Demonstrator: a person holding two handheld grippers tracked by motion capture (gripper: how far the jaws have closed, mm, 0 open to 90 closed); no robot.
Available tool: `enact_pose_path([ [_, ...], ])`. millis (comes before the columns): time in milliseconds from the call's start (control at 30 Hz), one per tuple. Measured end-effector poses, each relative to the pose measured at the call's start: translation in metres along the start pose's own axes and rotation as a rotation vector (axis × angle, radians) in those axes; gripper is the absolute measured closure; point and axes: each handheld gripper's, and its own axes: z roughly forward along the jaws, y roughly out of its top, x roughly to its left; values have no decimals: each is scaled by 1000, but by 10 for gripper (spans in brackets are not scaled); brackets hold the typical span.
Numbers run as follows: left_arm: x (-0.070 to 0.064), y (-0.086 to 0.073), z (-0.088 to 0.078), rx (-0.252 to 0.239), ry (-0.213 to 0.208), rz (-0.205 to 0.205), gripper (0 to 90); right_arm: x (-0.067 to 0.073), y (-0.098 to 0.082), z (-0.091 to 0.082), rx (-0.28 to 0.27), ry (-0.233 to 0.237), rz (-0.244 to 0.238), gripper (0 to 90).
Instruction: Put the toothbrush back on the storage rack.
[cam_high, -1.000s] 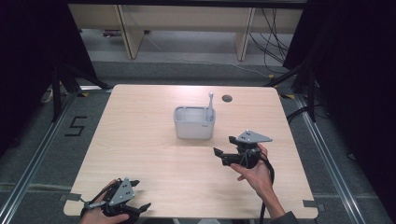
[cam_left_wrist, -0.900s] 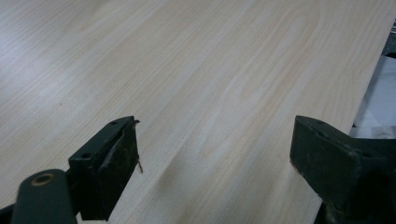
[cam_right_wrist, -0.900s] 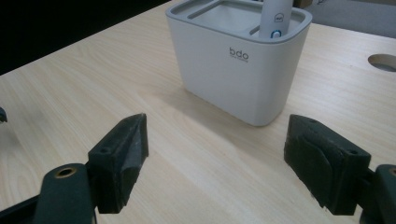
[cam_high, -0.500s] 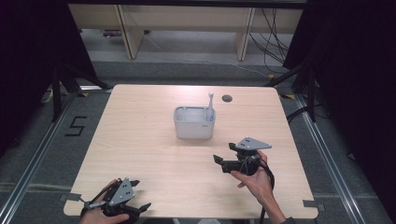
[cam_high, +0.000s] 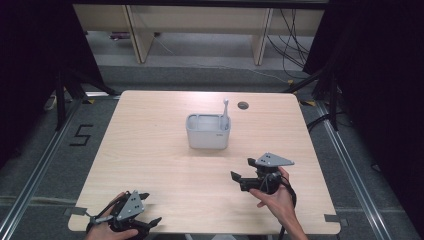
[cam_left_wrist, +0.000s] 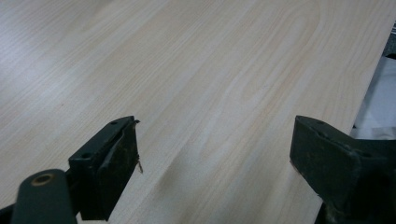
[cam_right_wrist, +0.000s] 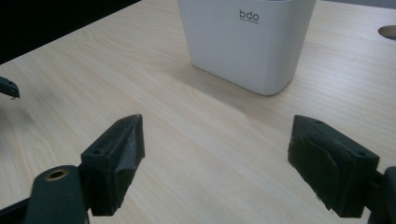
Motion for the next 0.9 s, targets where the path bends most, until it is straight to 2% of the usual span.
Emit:
enact_pose_path([
  [33, 0, 0, 0, 0, 0, 1, 147, 1, -1, -2, 5, -9, 15, 191],
  [67, 0, 0, 0, -3, 6, -1, 148, -1, -1, -2, 1, -15, -20, 189],
  [100, 0, 0, 0, -1, 5, -1, 147, 2, -2, -3, 22, -10, 23, 185],
  [133, 0, 0, 0, 0, 3, 2, 148, 0, -3, -2, 5, 4, 4, 182],
  [167, 0, 0, 0, -1, 4, 2, 148, 0, -3, -3, 12, -6, -8, 176],
  [200, 0, 0, 0, -1, 2, 1, 148, 2, -4, -3, 3, -9, 21, 172],
  [233, 0, 0, 0, -1, 4, -1, 147, 1, -5, -4, 9, -4, 1, 168],
  [267, 0, 0, 0, 0, 3, 1, 148, 3, -6, -4, 2, -5, 19, 167],
  [333, 0, 0, 0, 0, 3, 1, 148, 2, -7, -5, 15, -4, -5, 165],
  [367, 0, 0, 0, -1, 3, 1, 148, 5, -9, -5, 16, 2, 41, 164],
  [400, 0, 0, 0, -1, 5, 2, 147, 3, -9, -5, 18, 4, -4, 163],
  [433, 0, 0, 0, 1, 1, 1, 148, 4, -11, -5, 20, 6, 9, 161],
  [467, 0, 0, 0, 0, 4, 2, 147, 4, -11, -6, 24, -8, -10, 161],
  [500, 0, 0, 0, -1, 4, 1, 148, 5, -13, -5, 22, 13, 3, 161],
  [533, 0, 0, 0, -1, 4, 2, 148, 6, -14, -6, 28, 2, -6, 161],
  [633, 0, 0, 0, -1, 4, 1, 148, 7, -16, -7, 39, 17, 0, 161],
  [667, 0, 0, 0, -1, 4, 2, 147, 9, -17, -8, 40, 5, 9, 161],
  [700, 0, 0, 0, -1, 4, 2, 148, 8, -18, -8, 45, 1, -13, 161],
  [733, 0, 0, 0, -1, 4, 2, 148, 10, -19, -8, 52, 13, 14, 160],
  [767, 0, 0, 0, -1, 4, 2, 148, 9, -20, -8, 49, 11, -3, 161],
  [800, 0, 0, -1, 1, 2, 2, 148, 11, -21, -9, 61, 9, 19, 161],
  [833, 0, 0, 0, -1, 4, 3, 148, 11, -23, -8, 49, 16, 1, 161],
  [867, 0, 0, 0, -1, 4, 3, 148, 14, -24, -9, 68, 16, 39, 161],
  [900, 0, 0, 0, -1, 5, 3, 148, 12, -24, -9, 63, 18, 15, 161],
])
